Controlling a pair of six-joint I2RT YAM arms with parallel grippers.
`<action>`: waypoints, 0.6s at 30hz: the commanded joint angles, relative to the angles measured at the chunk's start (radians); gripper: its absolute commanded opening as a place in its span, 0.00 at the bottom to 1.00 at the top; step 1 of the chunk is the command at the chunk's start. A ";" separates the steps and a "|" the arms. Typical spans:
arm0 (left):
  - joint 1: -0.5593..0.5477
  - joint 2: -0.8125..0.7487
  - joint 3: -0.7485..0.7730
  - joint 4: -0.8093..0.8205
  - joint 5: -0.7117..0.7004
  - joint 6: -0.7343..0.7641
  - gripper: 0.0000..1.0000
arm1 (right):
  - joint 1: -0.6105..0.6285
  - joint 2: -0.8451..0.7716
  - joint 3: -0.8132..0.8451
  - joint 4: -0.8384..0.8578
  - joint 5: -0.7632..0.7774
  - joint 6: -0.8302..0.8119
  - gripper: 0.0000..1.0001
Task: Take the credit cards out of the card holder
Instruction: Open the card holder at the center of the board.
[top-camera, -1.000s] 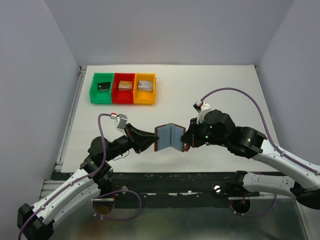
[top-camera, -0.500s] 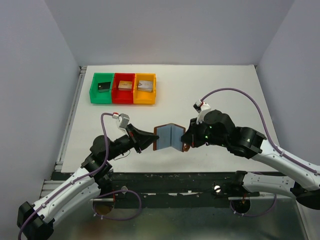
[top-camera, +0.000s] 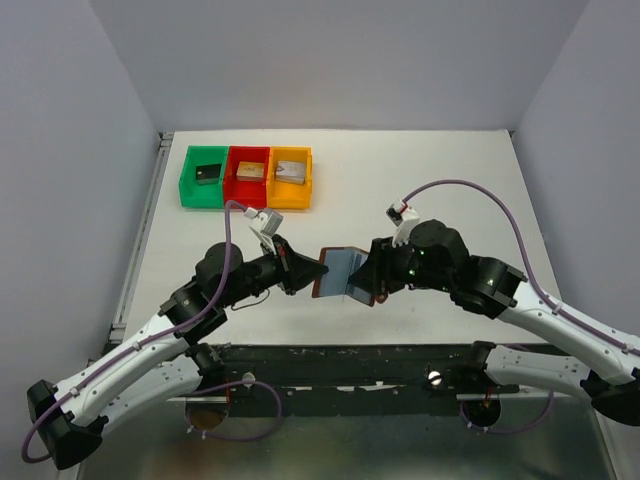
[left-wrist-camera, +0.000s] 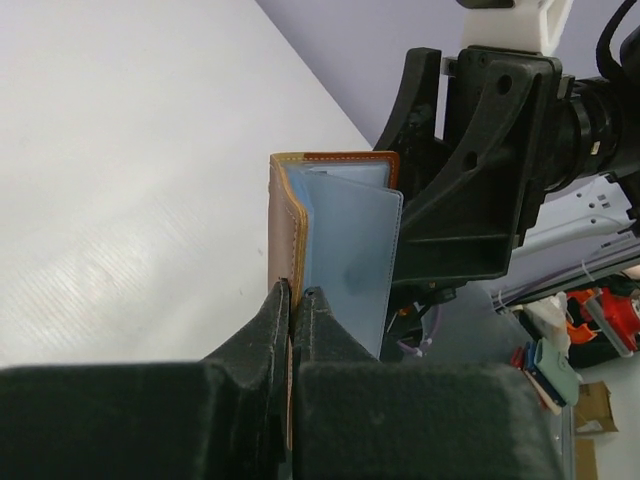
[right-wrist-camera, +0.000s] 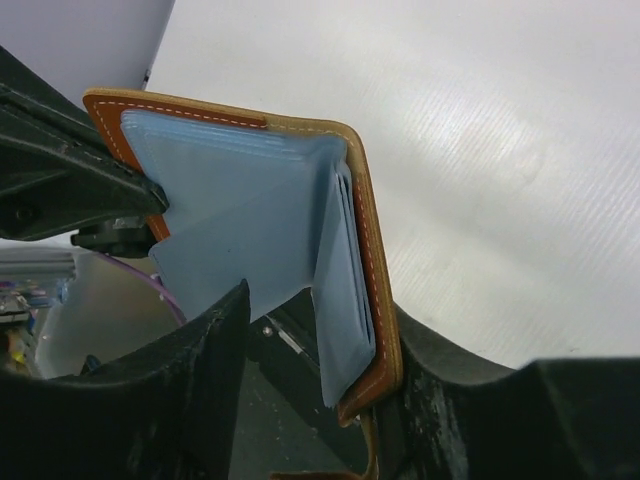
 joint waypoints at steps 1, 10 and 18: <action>-0.049 0.043 0.122 -0.190 -0.135 0.027 0.00 | -0.036 -0.041 -0.059 0.109 -0.091 0.037 0.59; -0.075 0.107 0.268 -0.427 -0.309 0.011 0.00 | -0.125 -0.125 -0.171 0.217 -0.163 0.087 0.75; -0.106 0.147 0.312 -0.425 -0.295 -0.028 0.00 | -0.152 -0.050 -0.213 0.326 -0.283 0.119 0.80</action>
